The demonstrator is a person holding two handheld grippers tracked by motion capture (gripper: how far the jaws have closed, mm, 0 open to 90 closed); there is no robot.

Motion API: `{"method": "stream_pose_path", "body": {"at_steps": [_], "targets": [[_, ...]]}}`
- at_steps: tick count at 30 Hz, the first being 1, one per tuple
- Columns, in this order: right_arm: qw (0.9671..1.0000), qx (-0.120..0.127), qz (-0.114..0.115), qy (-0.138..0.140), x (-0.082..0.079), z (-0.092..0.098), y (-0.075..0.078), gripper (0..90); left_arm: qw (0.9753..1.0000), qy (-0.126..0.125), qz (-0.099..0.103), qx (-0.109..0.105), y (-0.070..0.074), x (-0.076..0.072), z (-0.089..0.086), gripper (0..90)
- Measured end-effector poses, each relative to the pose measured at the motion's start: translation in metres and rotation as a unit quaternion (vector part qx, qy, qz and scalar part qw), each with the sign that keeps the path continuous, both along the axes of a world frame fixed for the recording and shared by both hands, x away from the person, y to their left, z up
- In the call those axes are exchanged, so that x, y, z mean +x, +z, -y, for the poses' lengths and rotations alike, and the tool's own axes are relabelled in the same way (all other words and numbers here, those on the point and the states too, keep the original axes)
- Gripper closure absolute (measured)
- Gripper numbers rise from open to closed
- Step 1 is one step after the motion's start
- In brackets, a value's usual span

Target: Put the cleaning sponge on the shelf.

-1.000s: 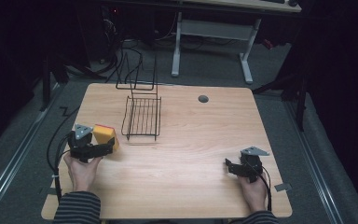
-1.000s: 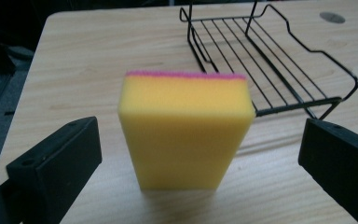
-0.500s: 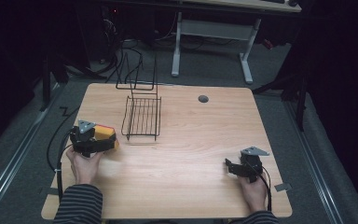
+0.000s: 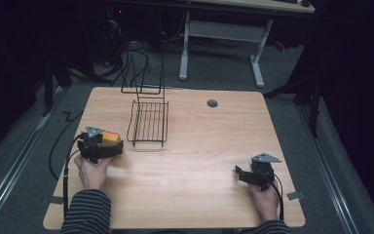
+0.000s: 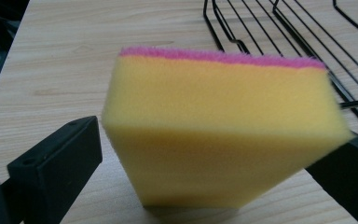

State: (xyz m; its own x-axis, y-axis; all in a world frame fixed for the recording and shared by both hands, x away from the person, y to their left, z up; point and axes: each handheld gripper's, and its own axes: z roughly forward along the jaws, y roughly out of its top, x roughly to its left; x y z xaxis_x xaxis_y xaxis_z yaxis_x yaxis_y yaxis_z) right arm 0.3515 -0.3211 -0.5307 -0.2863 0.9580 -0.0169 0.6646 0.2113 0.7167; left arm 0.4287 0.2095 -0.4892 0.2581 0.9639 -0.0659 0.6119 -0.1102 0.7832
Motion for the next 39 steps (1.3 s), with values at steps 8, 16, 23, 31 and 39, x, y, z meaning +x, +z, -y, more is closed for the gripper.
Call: {"method": "stream_pose_path", "body": {"at_steps": [8,16,23,31,39], "targets": [[1.0000,0.000,0.000,0.000,0.000,0.000,0.000,24.5,1.0000,0.003,0.005,0.000,-0.009,0.003,0.001,3.4],[1.0000,0.001,-0.001,0.000,0.000,0.000,0.000,24.5,0.9999,0.003,0.007,0.008,-0.013,0.005,0.003,12.2],[1.0000,0.000,0.000,0.000,0.000,0.000,0.000,24.5,0.9998,-0.007,0.013,0.015,-0.014,0.005,0.006,21.5],[1.0000,0.001,-0.001,0.000,0.000,0.000,0.000,24.5,0.9997,-0.014,0.011,0.016,-0.013,0.004,0.004,23.2],[1.0000,0.000,0.000,0.000,0.000,0.000,0.000,24.5,0.9998,-0.013,0.011,0.014,-0.009,0.001,0.002,23.3]]}}
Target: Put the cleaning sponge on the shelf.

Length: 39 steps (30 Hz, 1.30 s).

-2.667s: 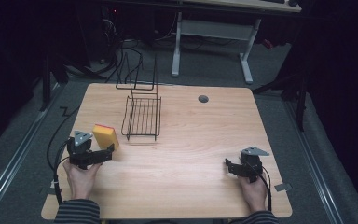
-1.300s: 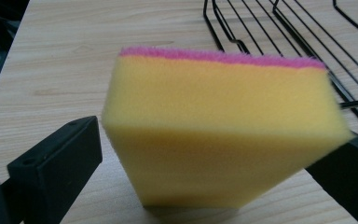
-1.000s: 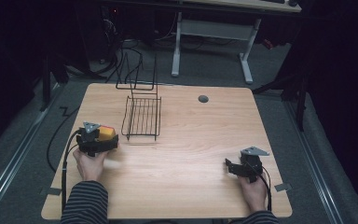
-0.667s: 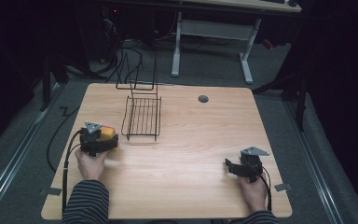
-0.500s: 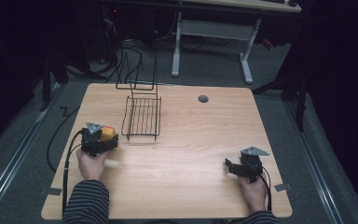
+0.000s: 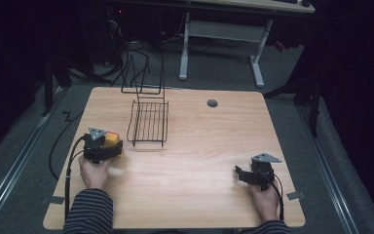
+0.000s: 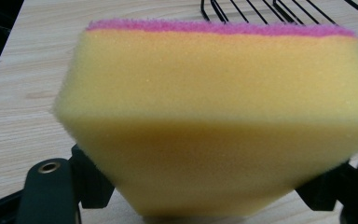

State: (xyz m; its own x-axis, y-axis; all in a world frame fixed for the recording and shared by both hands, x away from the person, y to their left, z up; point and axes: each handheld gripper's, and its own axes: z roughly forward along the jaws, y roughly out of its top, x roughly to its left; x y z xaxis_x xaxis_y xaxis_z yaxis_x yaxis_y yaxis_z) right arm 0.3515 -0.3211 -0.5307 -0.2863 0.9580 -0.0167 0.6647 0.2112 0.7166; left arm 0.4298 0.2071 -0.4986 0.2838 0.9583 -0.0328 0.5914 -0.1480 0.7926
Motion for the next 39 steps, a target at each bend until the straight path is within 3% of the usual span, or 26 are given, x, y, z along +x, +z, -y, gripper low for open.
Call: {"method": "stream_pose_path", "body": {"at_steps": [22,30,39], "targets": [[1.0000,0.000,0.000,0.000,0.000,0.000,0.000,24.5,0.9994,-0.020,0.017,-0.024,0.026,-0.020,-0.004,23.3],[1.0000,0.000,0.000,0.000,0.000,0.000,0.000,24.5,0.9982,-0.050,0.029,-0.018,0.043,-0.028,0.005,23.3],[1.0000,0.000,0.000,0.000,0.000,0.000,0.000,24.4,0.9954,-0.086,0.035,-0.021,0.061,-0.026,0.021,23.2]]}}
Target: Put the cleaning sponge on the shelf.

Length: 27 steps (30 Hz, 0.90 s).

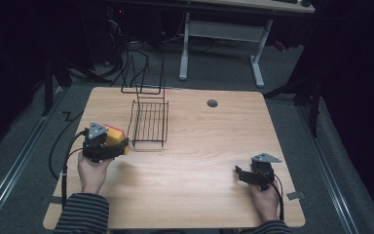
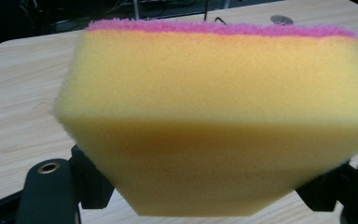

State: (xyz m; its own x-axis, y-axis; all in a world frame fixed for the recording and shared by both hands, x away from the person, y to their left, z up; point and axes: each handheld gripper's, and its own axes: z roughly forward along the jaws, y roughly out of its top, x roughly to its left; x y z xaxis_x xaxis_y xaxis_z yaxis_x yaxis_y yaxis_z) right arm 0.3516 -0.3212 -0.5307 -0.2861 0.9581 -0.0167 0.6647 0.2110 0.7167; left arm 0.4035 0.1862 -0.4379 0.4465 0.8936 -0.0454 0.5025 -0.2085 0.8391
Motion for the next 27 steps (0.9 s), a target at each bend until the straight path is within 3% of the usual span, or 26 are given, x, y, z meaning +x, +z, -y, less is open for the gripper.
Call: {"method": "stream_pose_path", "body": {"at_steps": [7,27], "targets": [[1.0000,0.000,0.000,0.000,0.000,0.000,0.000,24.4,0.9998,-0.014,0.002,0.011,0.006,0.005,0.012,23.2],[1.0000,0.000,0.000,0.000,0.000,0.000,0.000,24.4,0.9995,-0.030,-0.002,0.008,0.011,0.026,0.038,23.2]]}}
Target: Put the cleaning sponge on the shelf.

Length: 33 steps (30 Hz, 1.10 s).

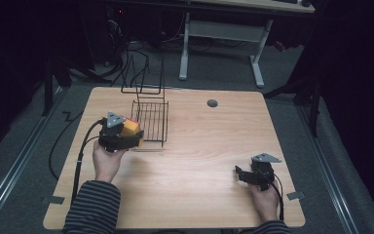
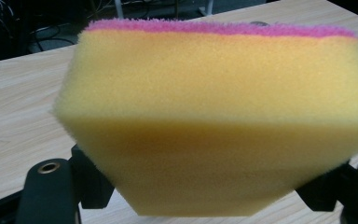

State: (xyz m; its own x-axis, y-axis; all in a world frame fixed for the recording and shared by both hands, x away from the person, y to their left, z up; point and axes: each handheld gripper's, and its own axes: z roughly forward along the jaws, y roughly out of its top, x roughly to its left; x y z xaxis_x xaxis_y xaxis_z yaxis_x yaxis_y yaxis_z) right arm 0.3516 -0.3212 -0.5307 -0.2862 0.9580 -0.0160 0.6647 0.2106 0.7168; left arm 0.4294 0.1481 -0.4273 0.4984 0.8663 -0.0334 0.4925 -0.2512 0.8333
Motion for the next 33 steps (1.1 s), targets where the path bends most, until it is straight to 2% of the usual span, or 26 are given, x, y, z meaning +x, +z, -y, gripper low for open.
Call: {"method": "stream_pose_path", "body": {"at_steps": [7,14,16,18,29,33], "targets": [[1.0000,-0.001,0.000,0.001,0.000,0.000,0.000,24.4,1.0000,-0.003,0.001,0.000,0.000,0.009,0.009,23.3],[1.0000,-0.001,0.000,0.001,0.000,0.000,0.000,24.4,0.9998,-0.003,0.007,0.019,0.001,0.017,0.019,23.2],[1.0000,-0.001,0.000,0.001,0.000,0.000,0.000,24.4,0.9999,-0.003,0.010,0.013,0.001,0.020,0.021,23.2],[1.0000,-0.001,0.000,0.000,0.000,0.000,0.000,24.4,0.9999,-0.001,0.008,0.011,-0.001,0.023,0.022,23.3],[1.0000,-0.001,-0.001,0.000,0.000,0.000,0.000,24.4,0.9995,0.004,-0.003,0.030,-0.006,0.041,0.032,23.2],[1.0000,0.000,0.000,0.000,0.000,0.000,0.000,24.3,0.9998,0.007,-0.003,0.021,-0.010,0.047,0.035,23.2]]}}
